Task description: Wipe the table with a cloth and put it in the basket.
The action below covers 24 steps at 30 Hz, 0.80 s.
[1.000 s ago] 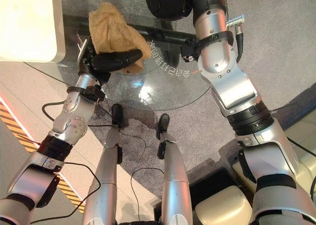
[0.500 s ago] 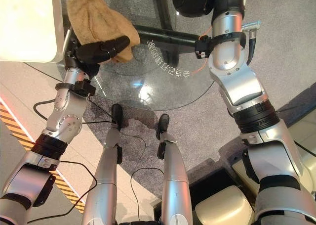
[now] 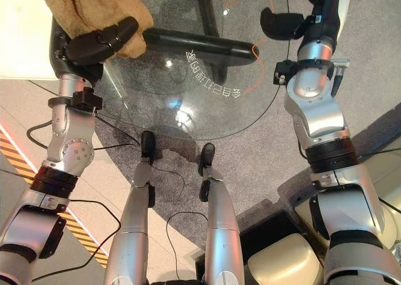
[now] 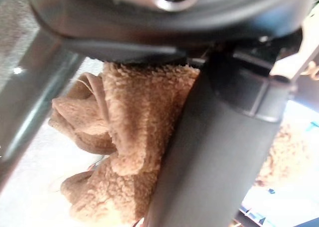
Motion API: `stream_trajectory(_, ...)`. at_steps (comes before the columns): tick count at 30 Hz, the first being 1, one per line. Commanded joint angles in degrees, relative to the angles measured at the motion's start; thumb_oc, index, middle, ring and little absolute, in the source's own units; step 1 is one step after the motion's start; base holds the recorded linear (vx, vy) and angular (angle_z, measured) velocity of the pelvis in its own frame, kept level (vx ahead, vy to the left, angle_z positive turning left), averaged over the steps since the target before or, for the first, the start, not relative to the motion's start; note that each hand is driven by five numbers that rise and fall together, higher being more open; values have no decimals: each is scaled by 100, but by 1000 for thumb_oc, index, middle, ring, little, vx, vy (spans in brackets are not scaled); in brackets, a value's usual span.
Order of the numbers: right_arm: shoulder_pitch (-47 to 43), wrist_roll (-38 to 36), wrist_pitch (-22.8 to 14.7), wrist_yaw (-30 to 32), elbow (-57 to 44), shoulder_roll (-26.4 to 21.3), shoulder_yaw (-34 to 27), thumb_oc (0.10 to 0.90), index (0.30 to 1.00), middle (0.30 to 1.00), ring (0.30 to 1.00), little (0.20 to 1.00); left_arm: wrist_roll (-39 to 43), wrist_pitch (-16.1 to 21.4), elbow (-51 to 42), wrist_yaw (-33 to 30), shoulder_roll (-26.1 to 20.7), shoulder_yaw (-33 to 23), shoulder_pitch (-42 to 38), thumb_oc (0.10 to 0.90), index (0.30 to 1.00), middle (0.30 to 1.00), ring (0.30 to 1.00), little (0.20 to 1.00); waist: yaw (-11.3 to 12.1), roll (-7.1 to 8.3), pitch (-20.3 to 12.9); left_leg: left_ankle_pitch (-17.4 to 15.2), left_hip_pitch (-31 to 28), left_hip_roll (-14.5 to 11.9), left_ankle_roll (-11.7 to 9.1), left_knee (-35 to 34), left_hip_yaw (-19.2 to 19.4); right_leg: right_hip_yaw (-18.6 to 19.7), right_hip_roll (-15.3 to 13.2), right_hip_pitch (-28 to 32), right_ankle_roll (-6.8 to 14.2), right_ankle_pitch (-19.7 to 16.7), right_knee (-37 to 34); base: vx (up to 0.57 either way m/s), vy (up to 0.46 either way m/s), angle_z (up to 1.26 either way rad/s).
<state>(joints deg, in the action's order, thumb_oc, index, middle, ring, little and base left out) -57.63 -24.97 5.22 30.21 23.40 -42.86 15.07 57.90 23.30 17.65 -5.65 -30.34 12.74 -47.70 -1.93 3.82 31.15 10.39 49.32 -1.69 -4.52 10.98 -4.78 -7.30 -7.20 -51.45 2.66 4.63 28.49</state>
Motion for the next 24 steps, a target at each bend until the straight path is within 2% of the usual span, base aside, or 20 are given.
stream_trajectory(1, -184, -65, -706, 284, -78, -536, -582, 800, 900, 900, 900, 900, 48, 1089, -227, 222, -157, -505, -979, 100, 300, 300, 300, 200, 63, 35, -136, -1035, -219, 180, 290, 820, 597, 80, 454, 481, 194, -676, -946, 0, 0, 0)
stream_trajectory(7, 147, -364, -805, 121, 564, -523, -650, 800, 900, 900, 900, 900, 49, 1484, 156, 9, -246, -735, -866, 100, 300, 300, 300, 200, 73, -28, -136, -1063, -153, 160, 282, 859, 599, 69, 436, 409, 181, -607, -877, 0, 4, -1)
stream_trajectory(14, 386, -755, -1040, -30, 1286, -473, -631, 800, 900, 900, 900, 900, 122, 1713, 453, -205, -525, -892, -864, 100, 300, 300, 300, 200, 91, -115, -136, -1086, -35, 146, 255, 911, 576, 64, 426, 295, 151, -503, -775, 0, 0, 0)
stream_trajectory(20, 577, -1079, -1114, -335, 1877, -450, -600, 800, 900, 900, 900, 900, -330, 1816, 741, -635, -781, -937, -921, 100, 300, 300, 300, 200, 87, -155, -136, -1090, 45, 124, 233, 920, 576, 57, 434, 229, 124, -442, -746, 1, 3, -1)
stream_trajectory(24, 788, -1211, -1166, -593, 2186, -354, -510, 800, 900, 900, 900, 900, -705, 1866, 864, -1147, -962, -976, -948, 100, 300, 300, 300, 200, 92, -187, -136, -1093, 125, 113, 222, 967, 563, 72, 445, 163, 96, -401, -698, 0, 4, -1)
